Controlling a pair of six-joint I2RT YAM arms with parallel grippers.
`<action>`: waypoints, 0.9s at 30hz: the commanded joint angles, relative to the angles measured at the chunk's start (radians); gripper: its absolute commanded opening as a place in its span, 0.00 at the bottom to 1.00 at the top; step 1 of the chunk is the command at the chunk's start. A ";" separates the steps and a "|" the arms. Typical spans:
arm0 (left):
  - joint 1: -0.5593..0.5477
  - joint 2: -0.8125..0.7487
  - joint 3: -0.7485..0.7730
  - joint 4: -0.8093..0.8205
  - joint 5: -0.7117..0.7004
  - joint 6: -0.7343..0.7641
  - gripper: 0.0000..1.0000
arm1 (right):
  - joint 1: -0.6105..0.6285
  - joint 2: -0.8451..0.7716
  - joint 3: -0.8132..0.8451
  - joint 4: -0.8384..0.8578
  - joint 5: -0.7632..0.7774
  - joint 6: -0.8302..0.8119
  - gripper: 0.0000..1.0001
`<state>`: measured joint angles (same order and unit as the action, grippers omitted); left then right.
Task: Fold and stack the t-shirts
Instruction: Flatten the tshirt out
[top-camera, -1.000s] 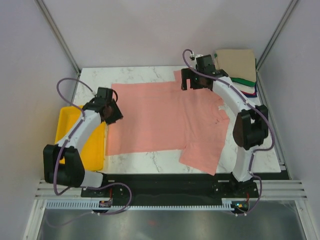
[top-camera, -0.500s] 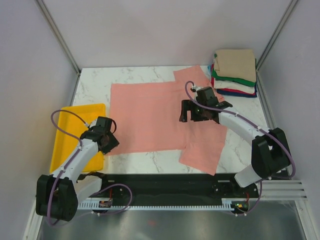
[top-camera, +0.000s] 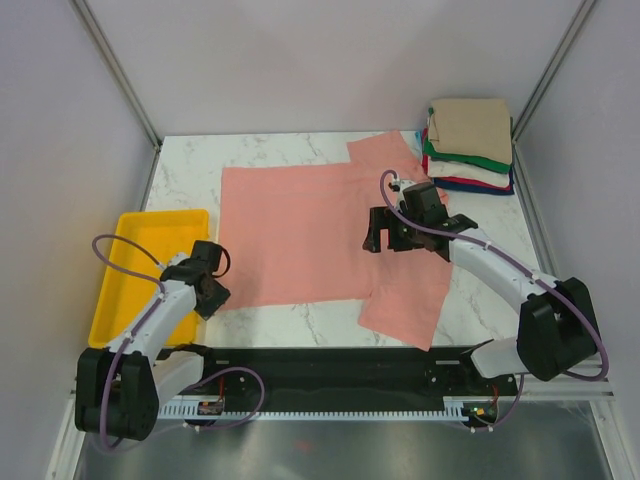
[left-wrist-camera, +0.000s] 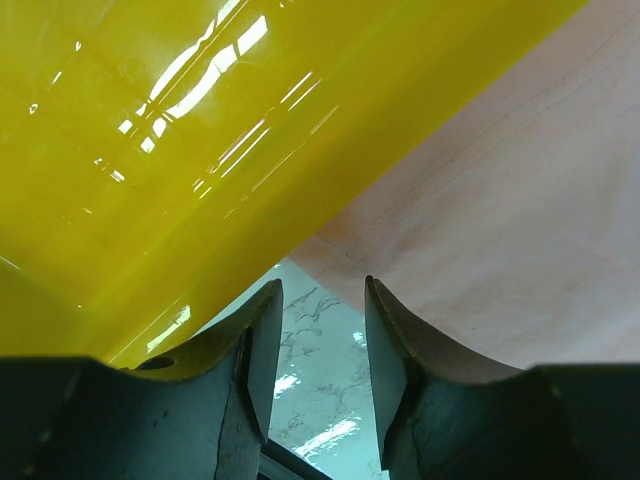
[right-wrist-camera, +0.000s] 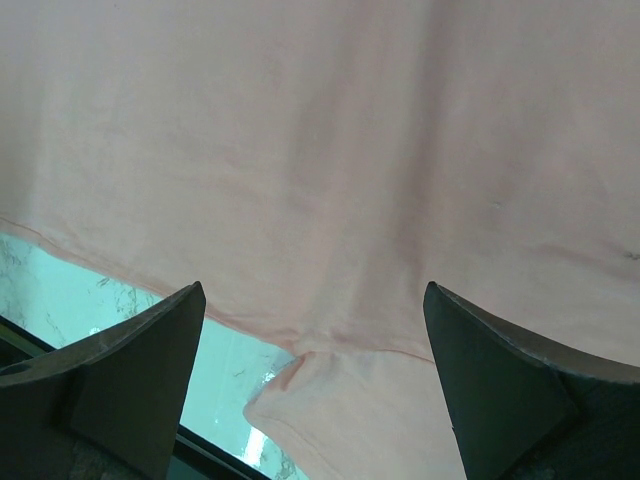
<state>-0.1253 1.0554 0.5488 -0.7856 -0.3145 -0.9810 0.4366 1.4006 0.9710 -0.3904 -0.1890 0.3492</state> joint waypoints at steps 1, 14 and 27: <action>-0.017 -0.008 -0.027 -0.007 -0.064 -0.105 0.46 | 0.005 -0.028 -0.011 0.035 -0.024 0.005 0.98; -0.027 0.023 -0.038 0.108 -0.100 -0.148 0.44 | 0.005 -0.156 -0.120 0.058 0.026 0.065 0.98; -0.028 -0.038 -0.075 0.149 -0.061 -0.107 0.48 | 0.007 -0.183 -0.173 0.053 0.025 0.074 0.98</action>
<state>-0.1486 1.0603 0.4908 -0.6697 -0.3576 -1.0687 0.4366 1.2366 0.7967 -0.3599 -0.1783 0.4160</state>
